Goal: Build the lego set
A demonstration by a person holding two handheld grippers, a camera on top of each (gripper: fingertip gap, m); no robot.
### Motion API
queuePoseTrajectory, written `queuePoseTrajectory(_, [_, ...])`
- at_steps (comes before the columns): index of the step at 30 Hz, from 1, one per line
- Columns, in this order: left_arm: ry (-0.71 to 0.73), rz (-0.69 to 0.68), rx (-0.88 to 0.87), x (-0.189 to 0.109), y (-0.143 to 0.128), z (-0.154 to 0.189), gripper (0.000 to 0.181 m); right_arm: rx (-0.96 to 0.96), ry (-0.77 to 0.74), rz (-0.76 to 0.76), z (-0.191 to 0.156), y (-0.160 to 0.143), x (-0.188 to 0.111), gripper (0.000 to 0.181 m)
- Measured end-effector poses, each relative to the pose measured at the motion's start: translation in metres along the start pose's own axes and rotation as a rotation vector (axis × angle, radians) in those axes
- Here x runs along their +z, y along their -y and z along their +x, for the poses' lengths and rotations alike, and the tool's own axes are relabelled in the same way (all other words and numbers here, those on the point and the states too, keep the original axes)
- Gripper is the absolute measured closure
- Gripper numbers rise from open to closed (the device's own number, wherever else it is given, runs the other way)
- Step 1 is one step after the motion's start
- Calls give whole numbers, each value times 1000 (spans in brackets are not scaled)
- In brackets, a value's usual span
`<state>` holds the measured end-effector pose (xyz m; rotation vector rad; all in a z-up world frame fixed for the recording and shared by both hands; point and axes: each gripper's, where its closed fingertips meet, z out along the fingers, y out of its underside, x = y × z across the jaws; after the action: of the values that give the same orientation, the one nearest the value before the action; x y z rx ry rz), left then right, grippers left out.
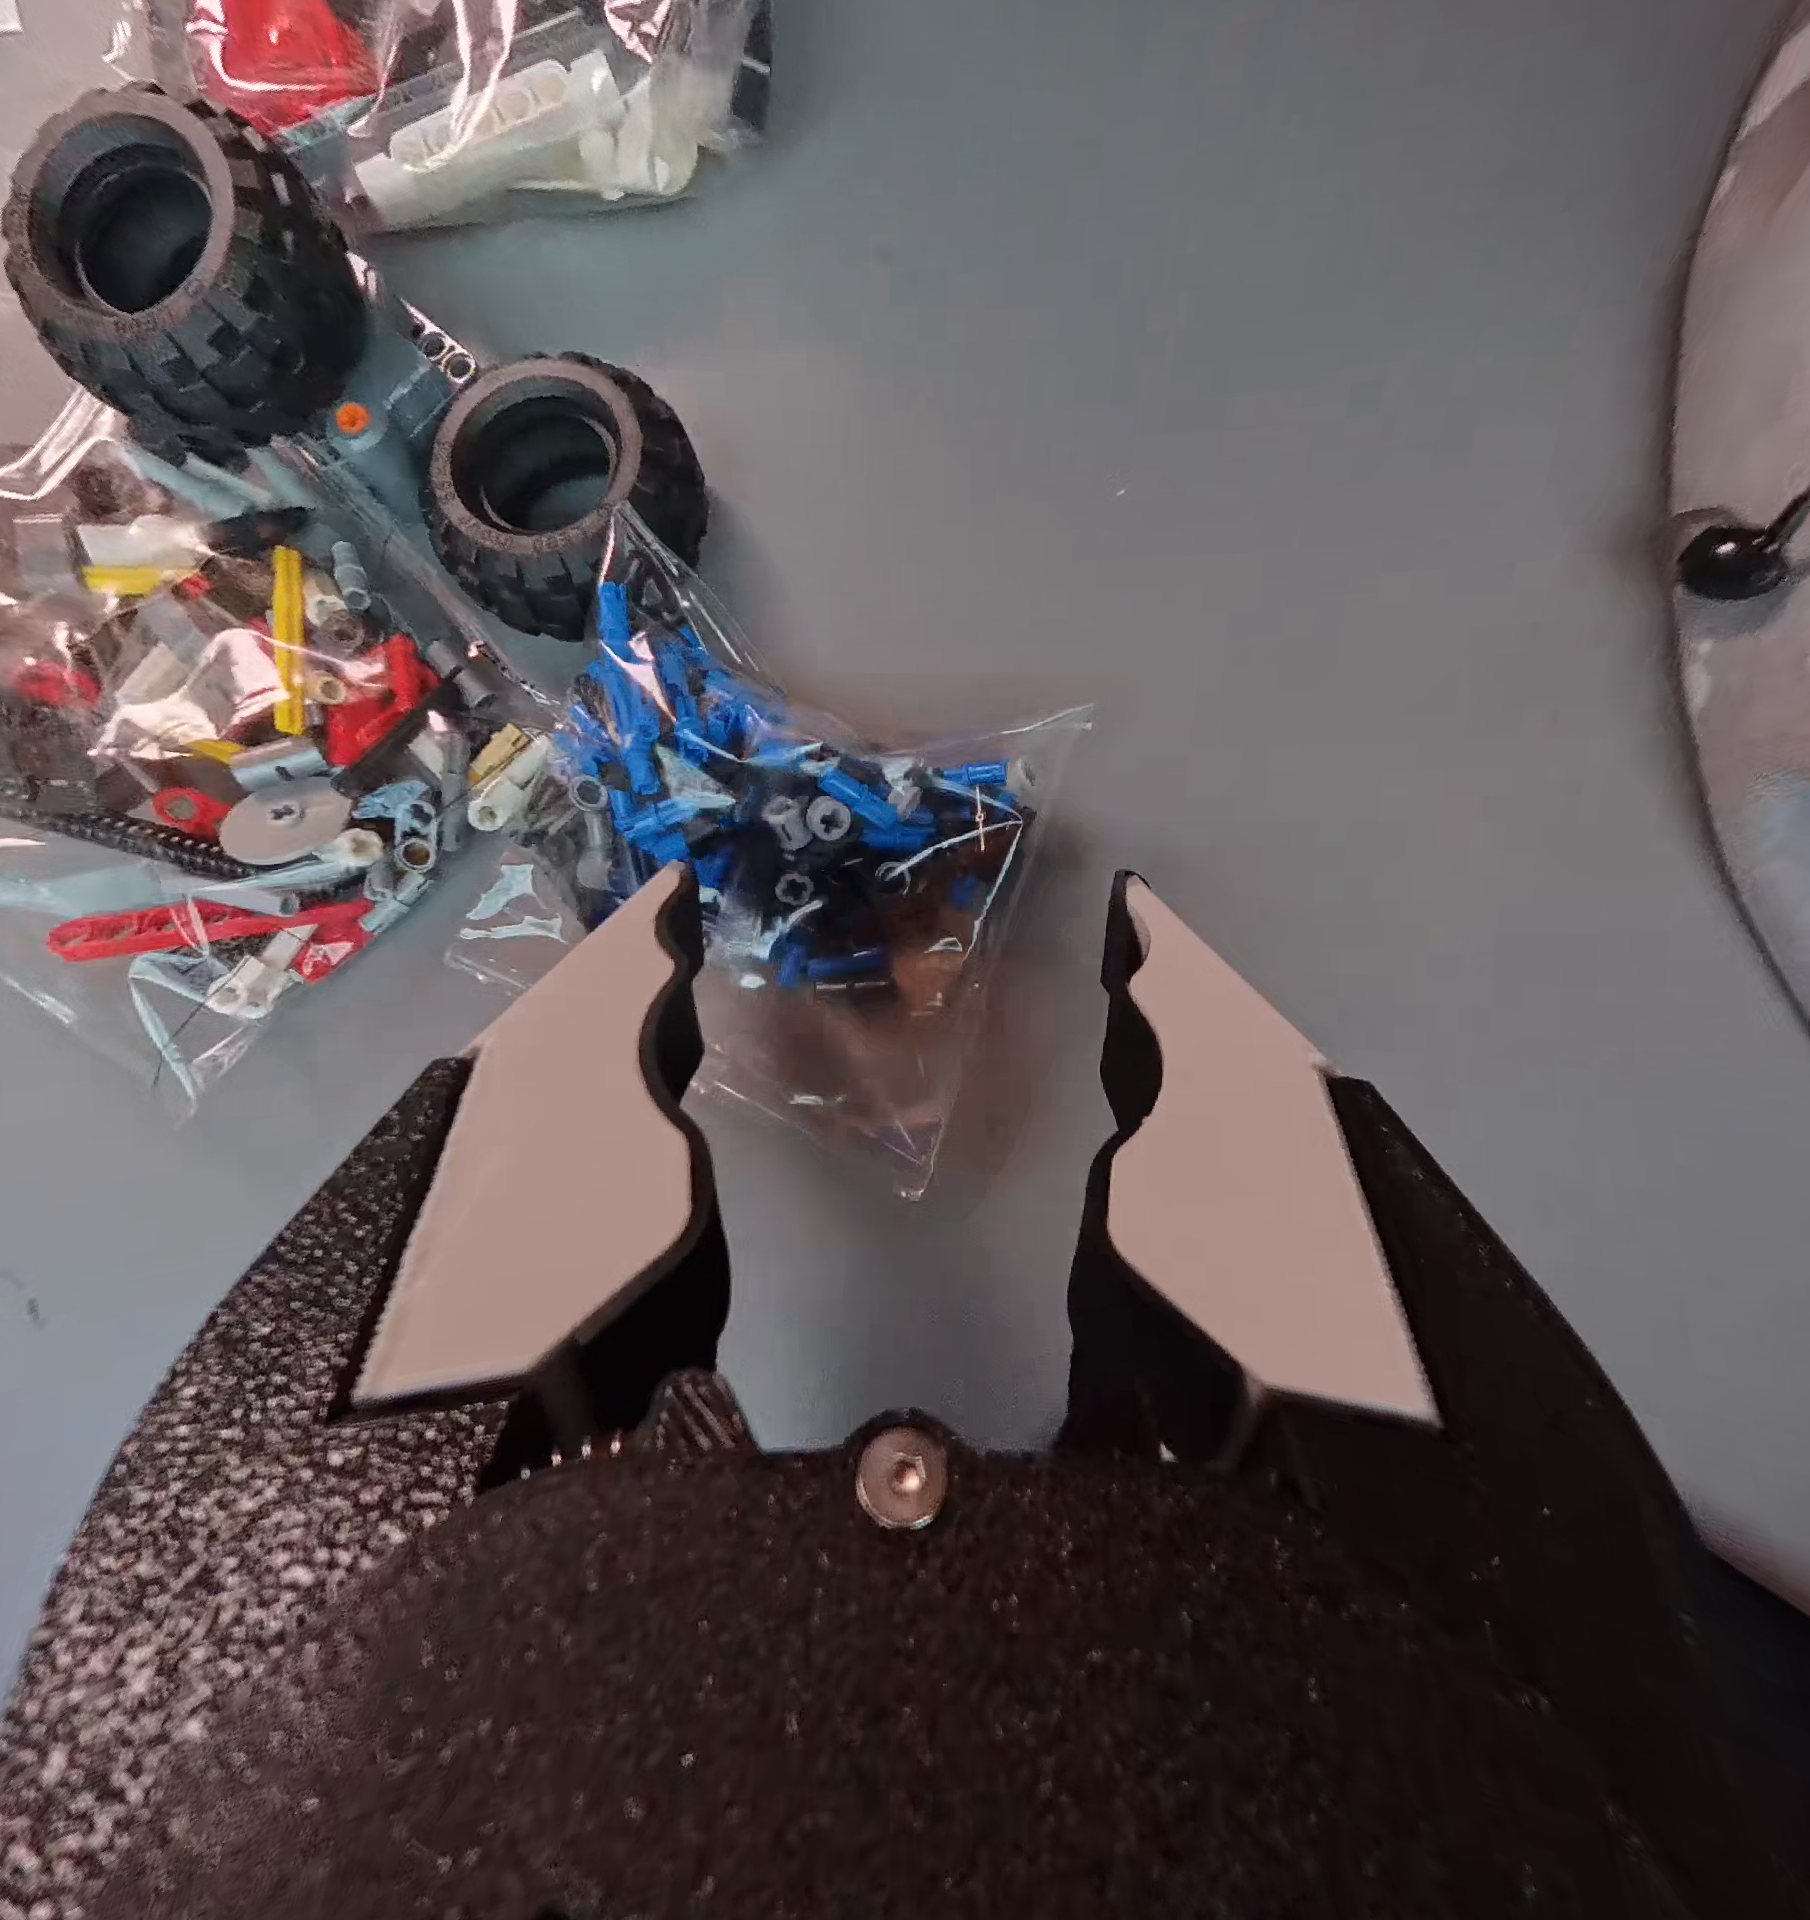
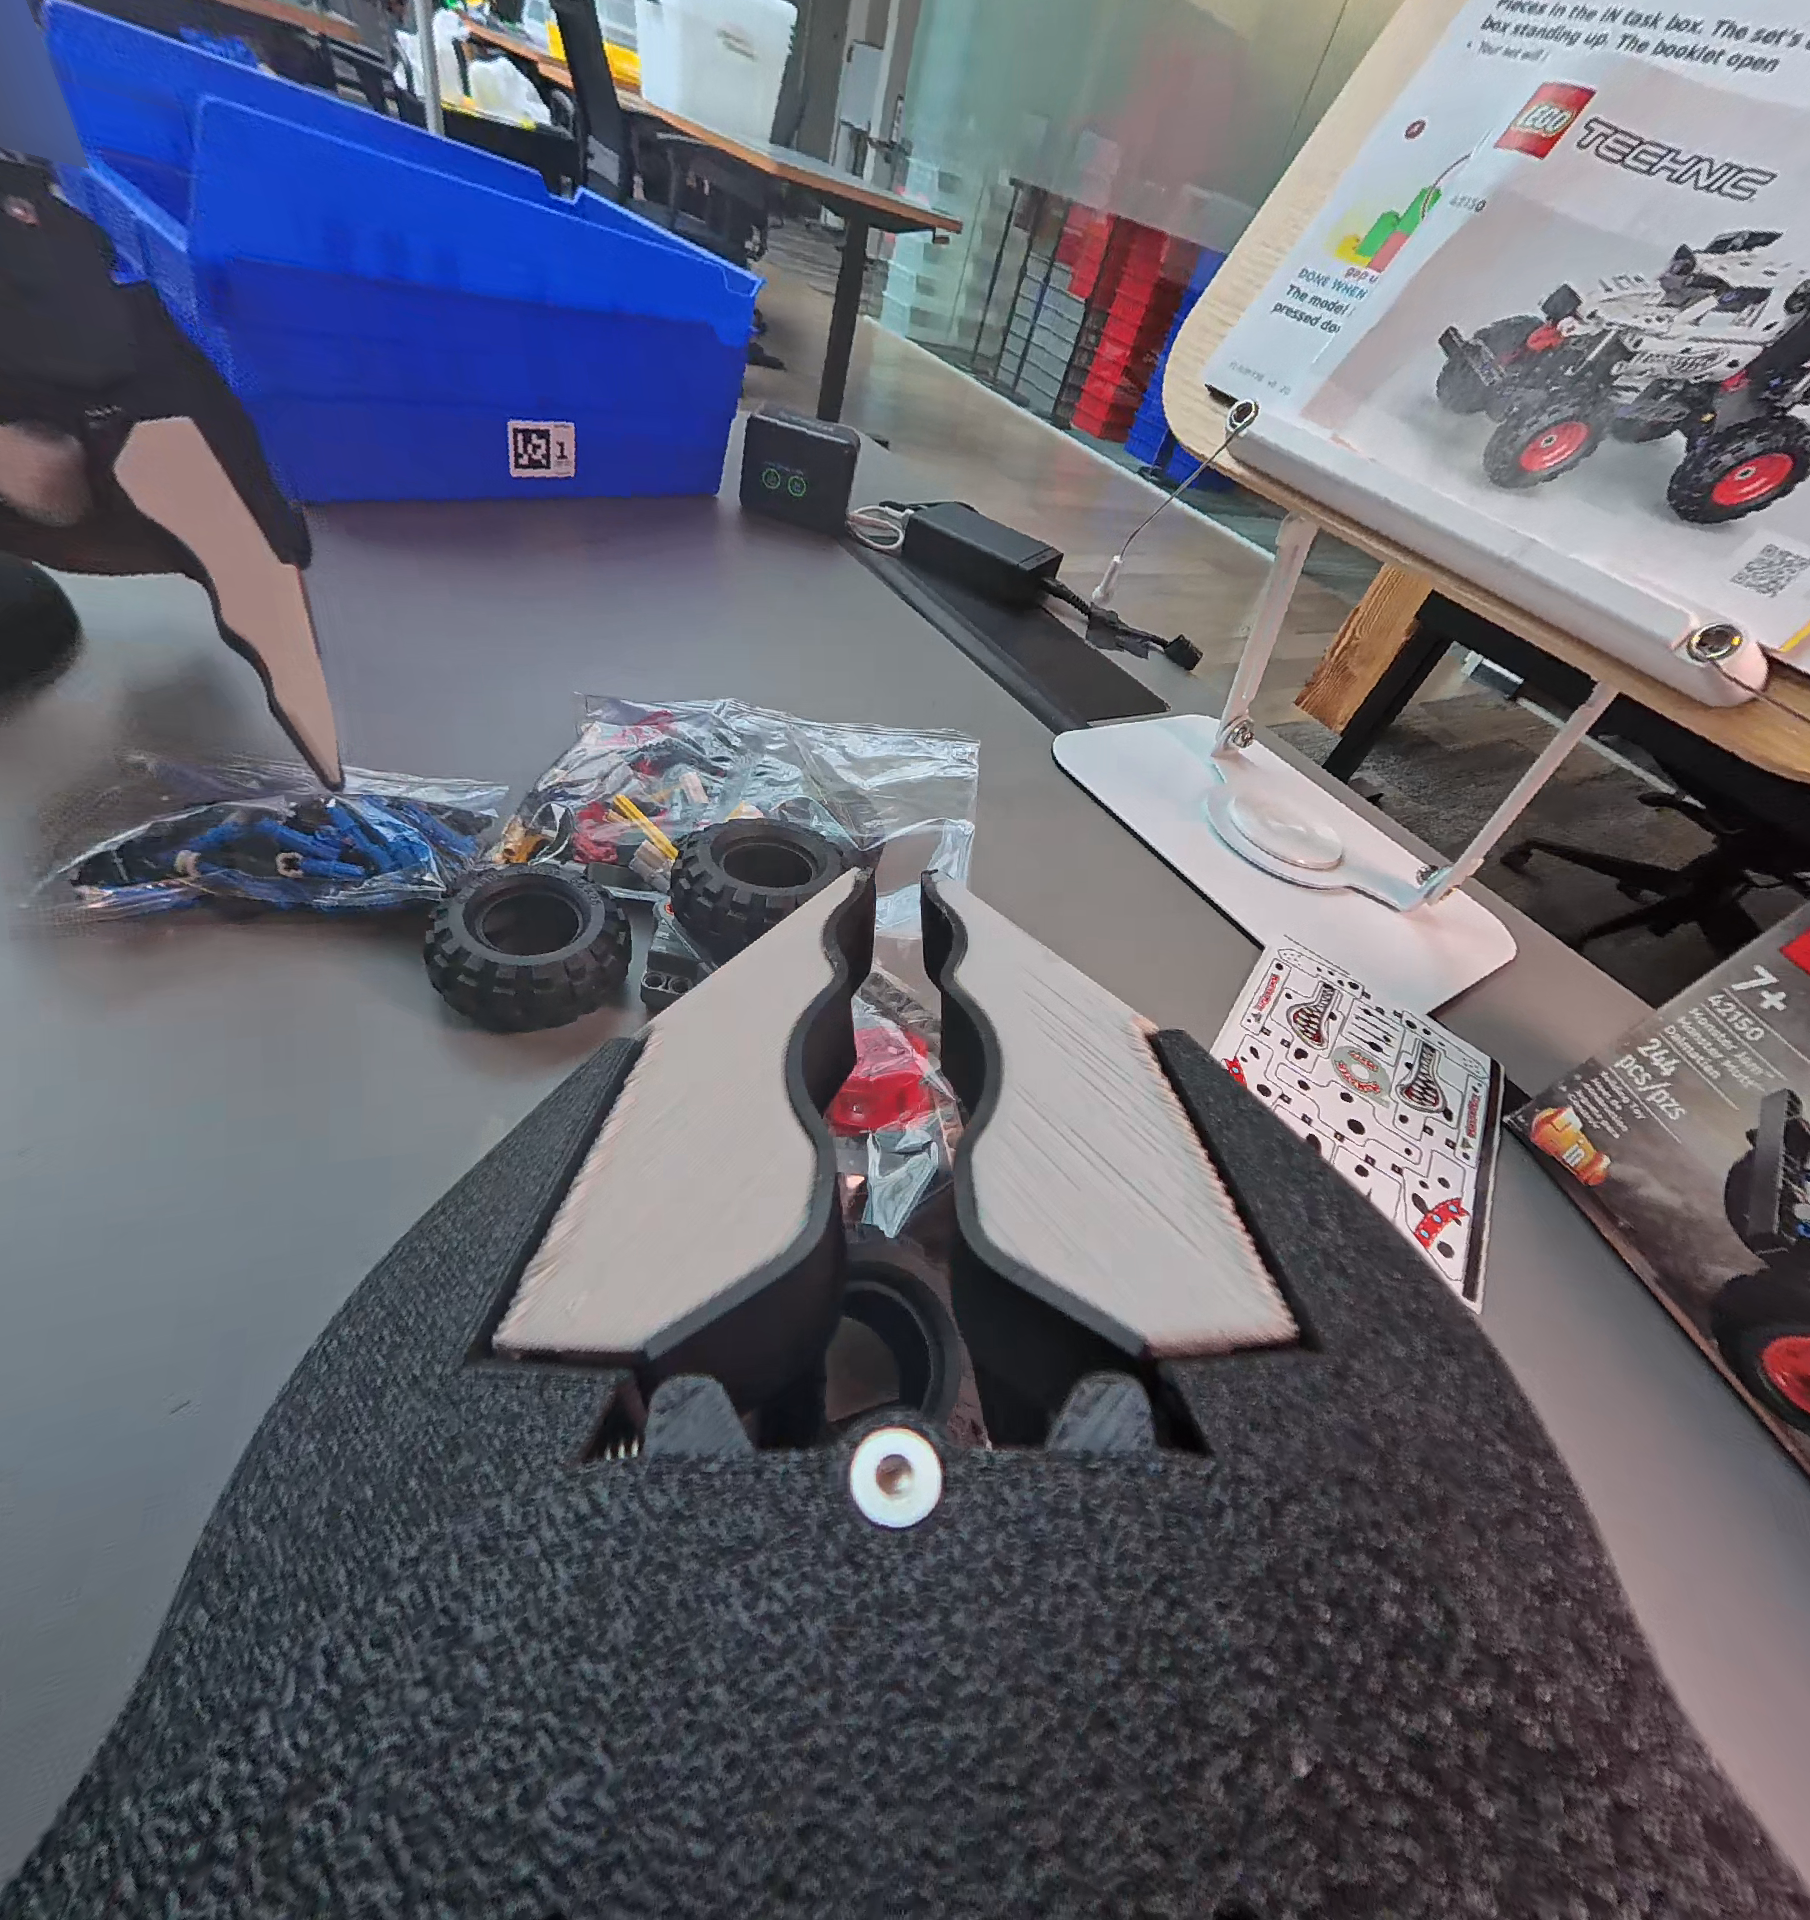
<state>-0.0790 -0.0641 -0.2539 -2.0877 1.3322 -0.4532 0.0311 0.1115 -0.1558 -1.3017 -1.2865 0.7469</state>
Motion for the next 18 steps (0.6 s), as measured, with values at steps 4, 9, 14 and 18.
queuePoseTrajectory(4, [150,-23,86,2,-7,-4,139,5,-14,12,4,3,-2,173])
queuePoseTrajectory(9, [237,52,134,-10,-3,-10,181,36,-15,17,7,2,-2,173])
queuePoseTrajectory(14, [37,461,-57,-57,46,-1,181,15,4,59,5,13,-7,173])
queuePoseTrajectory(18, [-144,705,-168,-86,77,10,181,67,349,141,-52,41,-23,152])
